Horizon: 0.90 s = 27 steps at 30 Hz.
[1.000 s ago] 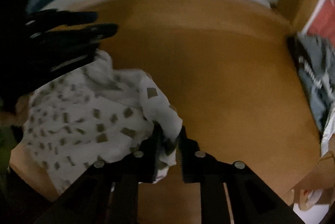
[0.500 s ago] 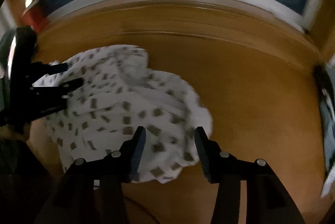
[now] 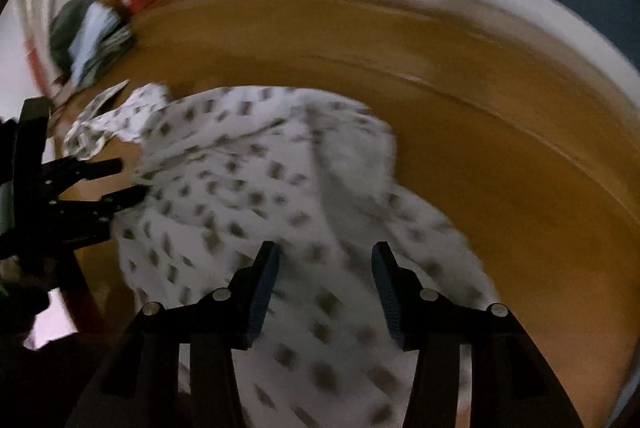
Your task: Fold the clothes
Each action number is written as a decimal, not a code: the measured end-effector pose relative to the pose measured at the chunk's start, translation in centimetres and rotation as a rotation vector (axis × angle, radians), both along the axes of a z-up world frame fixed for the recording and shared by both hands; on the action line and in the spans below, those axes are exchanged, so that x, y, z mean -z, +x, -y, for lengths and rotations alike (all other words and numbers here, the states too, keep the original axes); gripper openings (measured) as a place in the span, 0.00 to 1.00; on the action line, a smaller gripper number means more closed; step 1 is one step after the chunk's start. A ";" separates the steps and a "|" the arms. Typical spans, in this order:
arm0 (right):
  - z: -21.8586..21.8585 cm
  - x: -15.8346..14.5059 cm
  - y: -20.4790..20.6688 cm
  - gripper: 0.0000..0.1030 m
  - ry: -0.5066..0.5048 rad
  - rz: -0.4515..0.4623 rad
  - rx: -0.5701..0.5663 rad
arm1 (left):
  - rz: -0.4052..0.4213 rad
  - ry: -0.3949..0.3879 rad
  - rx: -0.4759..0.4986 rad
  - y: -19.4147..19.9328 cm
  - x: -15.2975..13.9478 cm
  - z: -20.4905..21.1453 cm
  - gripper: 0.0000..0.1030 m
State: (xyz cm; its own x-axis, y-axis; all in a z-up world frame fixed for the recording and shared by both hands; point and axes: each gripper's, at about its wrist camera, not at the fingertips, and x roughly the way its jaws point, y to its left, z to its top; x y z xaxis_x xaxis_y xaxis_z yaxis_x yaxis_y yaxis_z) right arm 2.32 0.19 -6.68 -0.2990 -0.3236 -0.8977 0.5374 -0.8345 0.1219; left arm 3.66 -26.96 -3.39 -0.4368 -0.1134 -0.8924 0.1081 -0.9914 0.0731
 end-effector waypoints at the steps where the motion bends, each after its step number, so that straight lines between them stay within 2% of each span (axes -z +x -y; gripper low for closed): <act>1: 0.9 0.3 -0.5 0.48 -0.006 0.021 -0.024 | -0.005 -0.003 -0.002 0.0 -0.1 0.0 0.55; 3: 1.7 0.7 -1.2 0.48 -0.018 0.049 -0.041 | -0.010 -0.014 -0.007 0.2 -0.1 -0.2 0.55; 4: 1.7 0.7 -1.4 0.39 -0.025 0.059 -0.038 | -0.014 -0.018 -0.013 0.3 -0.1 -0.1 0.55; 5: 1.8 0.7 -1.5 0.17 -0.032 0.069 -0.035 | -0.018 -0.020 -0.017 0.3 -0.4 0.1 0.55; 8: 1.8 0.6 -2.0 0.17 -0.056 0.090 -0.022 | -0.041 -0.021 -0.038 1.1 -1.1 0.5 0.55; 13: -6.6 -9.1 0.8 0.17 -0.149 -0.111 0.161 | -0.066 -0.065 -0.091 2.5 -1.9 1.7 0.55; 15: -10.1 -12.1 2.0 0.17 -0.129 -0.191 0.246 | -0.066 -0.072 -0.109 2.6 -1.9 2.3 0.55; 18: -14.6 -13.8 3.2 0.17 -0.040 -0.268 0.383 | -0.064 -0.076 -0.128 2.7 -2.0 3.0 0.55; 21: -18.2 -12.4 3.1 0.17 0.093 -0.283 0.511 | -0.062 -0.079 -0.123 2.7 -1.9 2.9 0.55; 24: -21.0 -8.5 1.6 0.18 0.260 -0.254 0.603 | -0.057 -0.082 -0.108 2.5 -1.8 2.8 0.55; 27: -23.1 -4.2 0.2 0.18 0.339 -0.103 0.677 | -0.054 -0.085 -0.097 2.4 -1.6 3.1 0.55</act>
State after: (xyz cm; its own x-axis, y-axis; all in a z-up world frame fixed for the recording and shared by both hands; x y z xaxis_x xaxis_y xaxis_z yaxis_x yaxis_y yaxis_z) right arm 2.49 23.30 -2.51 -0.4218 0.2481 -0.8721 -0.1098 -0.9687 -0.2225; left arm 6.07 -30.10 -1.76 -0.4669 -0.2319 -0.8534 0.2096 -0.9665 0.1480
